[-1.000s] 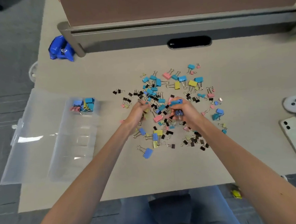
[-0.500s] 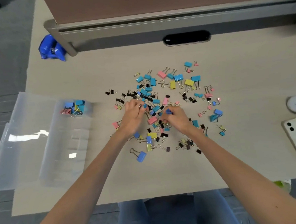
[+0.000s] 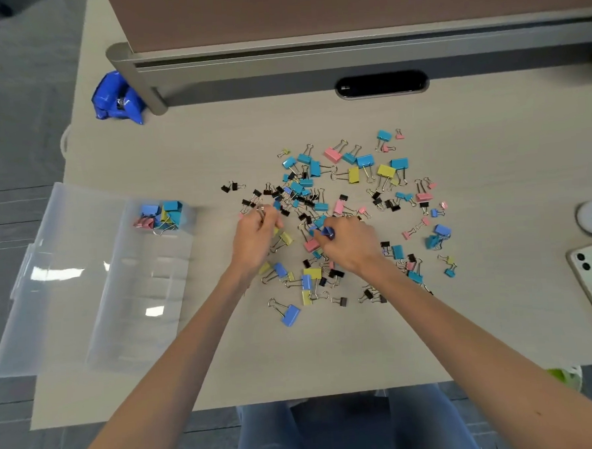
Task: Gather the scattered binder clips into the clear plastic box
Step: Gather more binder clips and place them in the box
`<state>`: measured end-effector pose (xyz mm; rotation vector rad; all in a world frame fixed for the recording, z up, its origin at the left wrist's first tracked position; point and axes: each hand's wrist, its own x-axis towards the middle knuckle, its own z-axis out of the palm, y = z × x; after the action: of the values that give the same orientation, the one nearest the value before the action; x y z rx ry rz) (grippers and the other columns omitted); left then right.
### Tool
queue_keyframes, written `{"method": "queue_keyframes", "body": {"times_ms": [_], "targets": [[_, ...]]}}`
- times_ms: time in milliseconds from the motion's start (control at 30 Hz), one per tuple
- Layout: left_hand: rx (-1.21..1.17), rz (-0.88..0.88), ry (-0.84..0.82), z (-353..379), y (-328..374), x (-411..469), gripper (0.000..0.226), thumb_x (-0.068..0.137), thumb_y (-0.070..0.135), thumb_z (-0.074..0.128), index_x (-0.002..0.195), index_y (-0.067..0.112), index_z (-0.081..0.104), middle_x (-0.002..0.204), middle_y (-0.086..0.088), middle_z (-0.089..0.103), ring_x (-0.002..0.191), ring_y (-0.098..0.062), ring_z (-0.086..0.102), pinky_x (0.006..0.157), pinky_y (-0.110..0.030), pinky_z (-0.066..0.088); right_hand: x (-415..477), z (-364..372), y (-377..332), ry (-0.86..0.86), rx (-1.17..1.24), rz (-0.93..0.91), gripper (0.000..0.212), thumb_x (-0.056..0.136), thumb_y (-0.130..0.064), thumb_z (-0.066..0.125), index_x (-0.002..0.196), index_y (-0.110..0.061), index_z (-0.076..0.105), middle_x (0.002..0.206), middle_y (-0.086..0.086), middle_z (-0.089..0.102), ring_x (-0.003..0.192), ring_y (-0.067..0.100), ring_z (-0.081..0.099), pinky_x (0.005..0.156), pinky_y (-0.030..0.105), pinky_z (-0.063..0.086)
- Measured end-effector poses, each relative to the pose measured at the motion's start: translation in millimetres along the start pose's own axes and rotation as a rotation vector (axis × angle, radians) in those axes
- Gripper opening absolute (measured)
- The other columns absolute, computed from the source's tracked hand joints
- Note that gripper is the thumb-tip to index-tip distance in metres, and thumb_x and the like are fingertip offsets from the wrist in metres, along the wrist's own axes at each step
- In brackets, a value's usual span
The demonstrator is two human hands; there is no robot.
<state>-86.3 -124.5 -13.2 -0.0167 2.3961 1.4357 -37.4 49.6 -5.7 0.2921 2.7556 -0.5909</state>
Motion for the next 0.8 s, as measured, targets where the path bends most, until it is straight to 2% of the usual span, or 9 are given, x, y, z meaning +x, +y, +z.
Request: {"method": "queue_keyframes", "body": {"times_ms": [67, 133, 233, 267, 367, 433, 533, 667, 800], "targets": [[0.207, 0.045, -0.085, -0.5, 0.2, -8.0, 0.039, 0.098, 0.037, 0.043, 0.065, 0.021, 0.057, 0.056, 0.003, 0.052, 0.056, -0.014, 0.051, 0.074, -0.036, 0.048, -0.3, -2.4, 0.6, -0.001, 0.061, 0.054, 0.026, 0.096, -0.04, 0.044, 0.084, -0.019, 0.054, 0.071, 0.0, 0.059, 0.064, 0.019, 0.055, 0.052, 0.024, 0.036], [0.515, 0.187, -0.202, 3.6, 1.3, -14.4, 0.029, 0.099, 0.039, 0.042, 0.075, 0.026, 0.053, 0.056, 0.008, 0.05, 0.055, -0.014, 0.05, 0.058, -0.031, 0.041, -1.9, -3.5, 4.6, -0.001, 0.166, 0.113, 0.024, 0.096, -0.038, 0.045, 0.087, -0.019, 0.057, 0.072, 0.001, 0.061, 0.065, 0.019, 0.057, 0.051, 0.023, 0.035], [0.79, 0.361, -0.325, 9.2, 4.3, -17.8, 0.005, 0.099, 0.032, 0.042, 0.1, 0.032, 0.047, 0.062, 0.007, 0.054, 0.058, -0.019, 0.053, 0.053, -0.031, 0.037, -5.0, -2.3, 16.0, -0.001, 0.45, 0.226, 0.025, 0.095, -0.033, 0.049, 0.074, -0.02, 0.054, 0.066, -0.002, 0.056, 0.065, 0.018, 0.052, 0.053, 0.025, 0.032], [0.844, 0.396, -0.336, 11.0, 5.4, -18.0, 0.012, 0.098, 0.029, 0.044, 0.109, 0.032, 0.045, 0.065, 0.006, 0.055, 0.059, -0.02, 0.053, 0.052, -0.031, 0.037, -5.7, -2.0, 20.4, 0.003, 0.519, 0.253, 0.024, 0.094, -0.032, 0.05, 0.073, -0.021, 0.053, 0.065, -0.004, 0.054, 0.064, 0.017, 0.051, 0.055, 0.026, 0.033], [0.964, 0.463, -0.387, 15.6, 9.6, -15.9, 0.043, 0.09, 0.018, 0.052, 0.127, 0.03, 0.034, 0.066, 0.003, 0.054, 0.06, -0.021, 0.051, 0.05, -0.028, 0.029, -6.7, -1.2, 33.1, -0.008, 0.588, 0.269, 0.016, 0.093, -0.028, 0.054, 0.08, -0.019, 0.054, 0.068, -0.004, 0.054, 0.062, 0.016, 0.051, 0.061, 0.027, 0.037], [1.021, 0.488, -0.411, 17.9, 13.7, -13.9, 0.05, 0.086, 0.015, 0.053, 0.129, 0.03, 0.034, 0.064, 0.004, 0.051, 0.059, -0.021, 0.051, 0.05, -0.028, 0.028, -6.9, -1.0, 39.9, -0.008, 0.659, 0.281, 0.01, 0.091, -0.021, 0.056, 0.081, -0.02, 0.055, 0.063, -0.002, 0.053, 0.054, 0.016, 0.048, 0.059, 0.029, 0.037], [1.082, 0.527, -0.445, 22.8, 15.8, -9.4, 0.043, 0.087, 0.015, 0.051, 0.126, 0.03, 0.037, 0.068, 0.004, 0.05, 0.06, -0.021, 0.049, 0.05, -0.027, 0.027, -7.5, -2.0, 46.9, -0.003, 0.705, 0.287, 0.003, 0.091, -0.015, 0.057, 0.088, -0.014, 0.057, 0.058, 0.001, 0.054, 0.048, 0.017, 0.048, 0.053, 0.027, 0.039], [1.122, 0.552, -0.454, 28.1, 15.2, -3.6, 0.014, 0.098, 0.02, 0.044, 0.112, 0.024, 0.043, 0.066, 0.005, 0.054, 0.058, -0.019, 0.05, 0.051, -0.027, 0.03, -10.4, -2.6, 50.7, -0.034, 0.752, 0.284, 0.006, 0.091, -0.01, 0.052, 0.093, -0.006, 0.056, 0.057, 0.005, 0.053, 0.053, 0.023, 0.048, 0.051, 0.031, 0.04], [1.038, 0.491, -0.429, 30.3, 19.5, 2.4, 0.018, 0.1, 0.031, 0.04, 0.114, 0.02, 0.042, 0.073, 0.002, 0.062, 0.066, -0.021, 0.056, 0.059, -0.031, 0.038, -11.8, -2.4, 56.0, -0.035, 0.81, 0.303, 0.012, 0.092, -0.009, 0.047, 0.084, -0.012, 0.056, 0.071, 0.013, 0.061, 0.054, 0.022, 0.048, 0.047, 0.028, 0.038]]}}
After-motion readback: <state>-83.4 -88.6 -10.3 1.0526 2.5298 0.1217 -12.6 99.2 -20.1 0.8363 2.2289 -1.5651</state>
